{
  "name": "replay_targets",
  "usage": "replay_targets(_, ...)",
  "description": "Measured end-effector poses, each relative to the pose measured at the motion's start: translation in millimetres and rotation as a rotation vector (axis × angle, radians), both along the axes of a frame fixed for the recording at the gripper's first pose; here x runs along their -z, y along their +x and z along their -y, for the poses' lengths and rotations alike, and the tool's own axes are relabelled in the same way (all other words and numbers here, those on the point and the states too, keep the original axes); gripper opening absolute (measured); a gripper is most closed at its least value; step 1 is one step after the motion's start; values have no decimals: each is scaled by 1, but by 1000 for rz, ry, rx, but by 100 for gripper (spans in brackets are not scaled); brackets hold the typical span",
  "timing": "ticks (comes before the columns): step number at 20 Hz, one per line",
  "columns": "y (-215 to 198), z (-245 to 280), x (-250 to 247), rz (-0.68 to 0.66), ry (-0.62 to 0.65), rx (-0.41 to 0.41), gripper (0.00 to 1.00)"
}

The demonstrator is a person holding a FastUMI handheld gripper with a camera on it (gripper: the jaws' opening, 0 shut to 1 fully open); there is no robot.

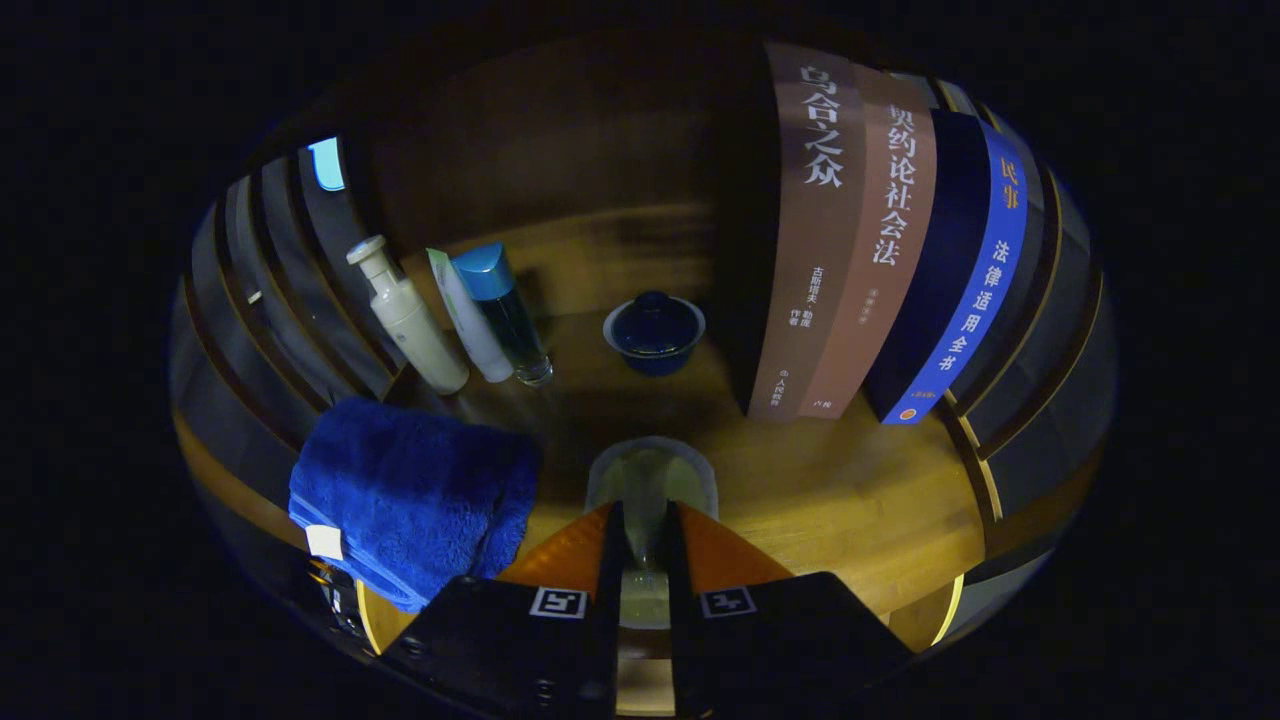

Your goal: Pull open the drawer, take out the items inside it, and place them on the countertop above the cabinet.

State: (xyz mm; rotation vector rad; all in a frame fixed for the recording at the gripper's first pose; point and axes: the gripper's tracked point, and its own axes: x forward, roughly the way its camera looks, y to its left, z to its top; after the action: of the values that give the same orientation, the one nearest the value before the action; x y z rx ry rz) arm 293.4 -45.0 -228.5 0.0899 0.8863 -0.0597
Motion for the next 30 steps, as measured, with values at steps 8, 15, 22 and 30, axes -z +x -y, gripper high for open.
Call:
replay_targets(8, -26, -4, -25, 87, 1, -2, 99)
replay_targets(15, -126, -34, -91, 411, 1, -30, 99)
replay_targets(22, -253, -69, -108, 655, 16, -73, 99)
replay_targets(30, -323, -47, -20, 631, -60, -17, 99)
